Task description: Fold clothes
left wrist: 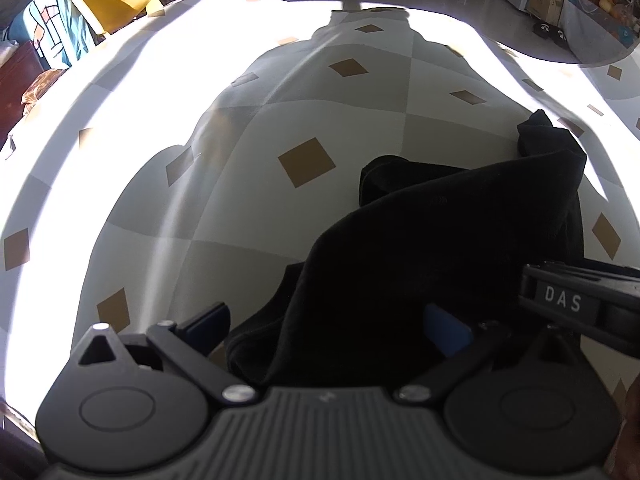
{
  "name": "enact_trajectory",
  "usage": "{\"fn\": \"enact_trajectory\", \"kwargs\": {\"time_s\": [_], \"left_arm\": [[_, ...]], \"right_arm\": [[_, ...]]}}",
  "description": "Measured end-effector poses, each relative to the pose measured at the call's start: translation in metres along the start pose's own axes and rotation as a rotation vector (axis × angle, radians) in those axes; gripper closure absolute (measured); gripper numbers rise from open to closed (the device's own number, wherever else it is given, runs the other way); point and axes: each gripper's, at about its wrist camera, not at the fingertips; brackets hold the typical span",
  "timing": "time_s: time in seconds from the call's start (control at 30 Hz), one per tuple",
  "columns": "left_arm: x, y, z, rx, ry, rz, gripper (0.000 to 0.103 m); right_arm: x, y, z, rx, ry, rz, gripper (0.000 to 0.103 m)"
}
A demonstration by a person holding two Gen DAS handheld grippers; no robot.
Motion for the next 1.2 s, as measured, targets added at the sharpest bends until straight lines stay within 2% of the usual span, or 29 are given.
{"fn": "enact_trajectory", "kwargs": {"time_s": [0.37, 0.8, 1.2], "left_arm": [[-0.003, 0.001, -0.011, -0.01, -0.033, 0.005, 0.0], [-0.003, -0.013, -0.012, -0.017, -0.025, 0.062, 0.0], [-0.003, -0.028, -0.014, -0.016, -0.024, 0.112, 0.0]], "right_arm": [[-0.002, 0.001, -0.006, 0.009, -0.02, 0.008, 0.044], [-0.001, -0.005, -0.01, 0.013, -0.046, 0.014, 0.044], [-0.002, -0.022, -0.013, 0.015, -0.064, 0.055, 0.044]]}}
Point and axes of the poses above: each gripper's, at about its wrist camera, not at the fingertips, and y roughly the way its jaws point, z to its right, x to its underside, and after that the axes turned 10 degrees about -x, right-handed
